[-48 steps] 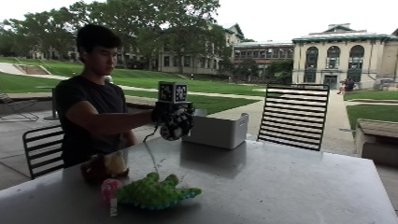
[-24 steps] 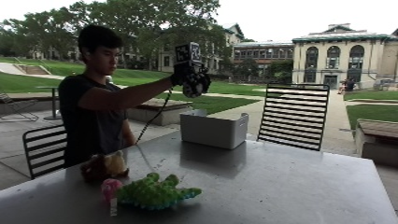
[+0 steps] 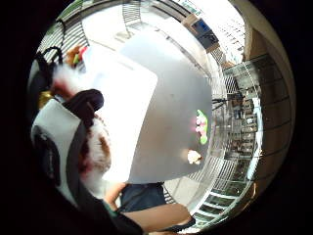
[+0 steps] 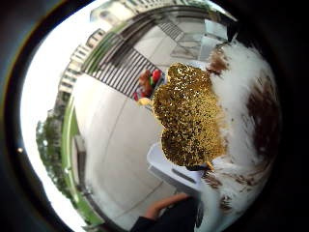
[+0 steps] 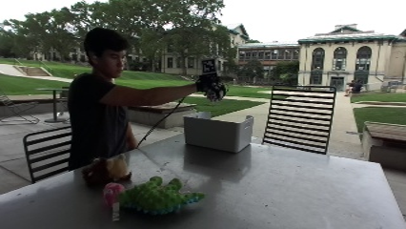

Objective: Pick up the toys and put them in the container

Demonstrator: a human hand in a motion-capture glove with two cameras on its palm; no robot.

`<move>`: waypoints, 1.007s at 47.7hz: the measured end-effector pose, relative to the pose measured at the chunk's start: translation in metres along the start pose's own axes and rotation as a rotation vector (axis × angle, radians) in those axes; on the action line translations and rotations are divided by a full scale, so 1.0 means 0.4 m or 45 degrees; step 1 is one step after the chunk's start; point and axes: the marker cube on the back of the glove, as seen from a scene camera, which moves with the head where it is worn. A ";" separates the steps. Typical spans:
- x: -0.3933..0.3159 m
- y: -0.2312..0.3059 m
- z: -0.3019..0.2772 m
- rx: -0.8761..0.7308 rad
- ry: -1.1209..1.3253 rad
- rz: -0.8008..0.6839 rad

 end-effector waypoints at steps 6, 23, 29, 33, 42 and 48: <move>0.021 -0.012 0.040 -0.008 0.263 0.155; -0.036 0.008 0.103 -0.200 0.083 -0.010; -0.017 0.015 0.091 -0.171 0.078 -0.008; 0.040 0.029 0.081 -0.193 0.227 -0.076; 0.165 0.065 0.052 -0.206 0.276 0.051; 0.241 0.115 0.030 -0.221 0.111 0.098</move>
